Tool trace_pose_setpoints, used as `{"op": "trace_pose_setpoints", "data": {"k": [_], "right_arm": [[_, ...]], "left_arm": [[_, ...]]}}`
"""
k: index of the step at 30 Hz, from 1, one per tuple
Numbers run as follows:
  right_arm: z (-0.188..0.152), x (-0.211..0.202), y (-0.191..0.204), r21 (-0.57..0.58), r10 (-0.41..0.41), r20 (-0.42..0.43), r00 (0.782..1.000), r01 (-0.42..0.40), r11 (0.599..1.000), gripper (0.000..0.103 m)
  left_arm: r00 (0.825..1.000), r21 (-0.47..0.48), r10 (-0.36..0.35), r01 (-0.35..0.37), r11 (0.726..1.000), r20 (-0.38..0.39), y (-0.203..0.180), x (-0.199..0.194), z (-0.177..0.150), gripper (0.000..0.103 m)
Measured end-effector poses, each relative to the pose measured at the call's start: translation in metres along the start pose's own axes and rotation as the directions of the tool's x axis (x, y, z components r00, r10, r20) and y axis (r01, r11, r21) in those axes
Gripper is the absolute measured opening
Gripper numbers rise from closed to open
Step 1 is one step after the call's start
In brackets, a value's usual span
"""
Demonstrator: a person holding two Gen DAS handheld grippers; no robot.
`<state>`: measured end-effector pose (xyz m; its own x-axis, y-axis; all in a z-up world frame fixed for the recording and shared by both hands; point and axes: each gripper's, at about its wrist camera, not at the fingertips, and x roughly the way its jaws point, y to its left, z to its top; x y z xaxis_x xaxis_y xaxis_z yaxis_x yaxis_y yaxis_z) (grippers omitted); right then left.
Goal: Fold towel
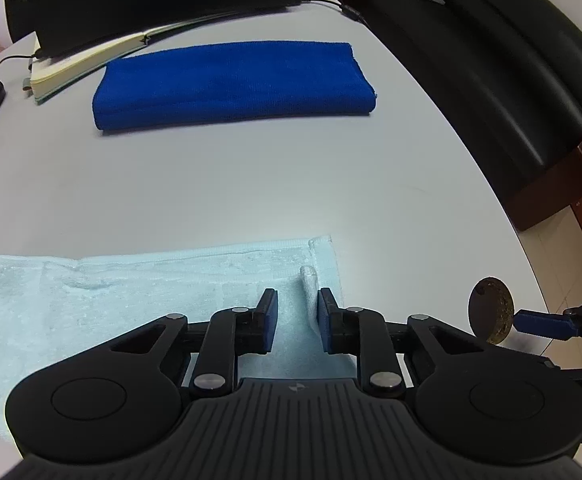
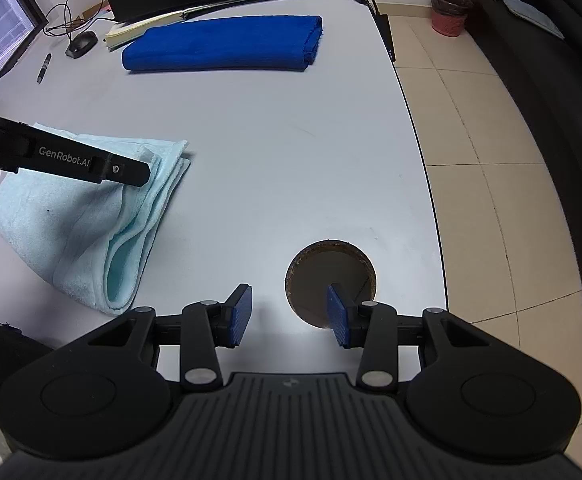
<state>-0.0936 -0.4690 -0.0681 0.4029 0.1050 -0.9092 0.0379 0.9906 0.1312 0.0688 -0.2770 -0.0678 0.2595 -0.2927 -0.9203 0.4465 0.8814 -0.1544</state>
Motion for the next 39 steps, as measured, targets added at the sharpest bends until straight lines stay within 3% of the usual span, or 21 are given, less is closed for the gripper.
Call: {"op": "trace_pose_setpoints", "data": {"k": [8,11,20,31,39], "right_arm": [[-0.007,-0.004,-0.004,0.022,-0.013,0.007,1.000,0.013,1.000,0.042],[-0.009,-0.006,-0.005,0.028,-0.015,0.010,1.000,0.015,0.999,0.042],[-0.003,-0.005,0.003,0.000,-0.003,0.027,1.000,0.003,1.000,0.042],[0.020,0.003,0.022,-0.042,0.036,0.058,0.998,-0.034,0.999,0.042],[0.038,0.014,0.037,-0.075,0.071,0.051,0.996,-0.067,0.995,0.042]], "left_arm": [[0.999,0.007,0.005,-0.005,1.000,-0.040,-0.011,0.013,0.007,0.015],[0.999,0.029,0.010,-0.009,1.000,-0.030,-0.013,0.014,0.006,0.006],[1.000,0.058,-0.023,0.023,0.998,0.008,-0.006,-0.005,-0.005,0.005],[0.999,-0.079,-0.003,0.006,0.997,0.037,0.034,-0.038,-0.026,0.005],[0.997,-0.165,0.053,-0.044,0.985,0.051,0.061,-0.059,-0.050,0.005]]}}
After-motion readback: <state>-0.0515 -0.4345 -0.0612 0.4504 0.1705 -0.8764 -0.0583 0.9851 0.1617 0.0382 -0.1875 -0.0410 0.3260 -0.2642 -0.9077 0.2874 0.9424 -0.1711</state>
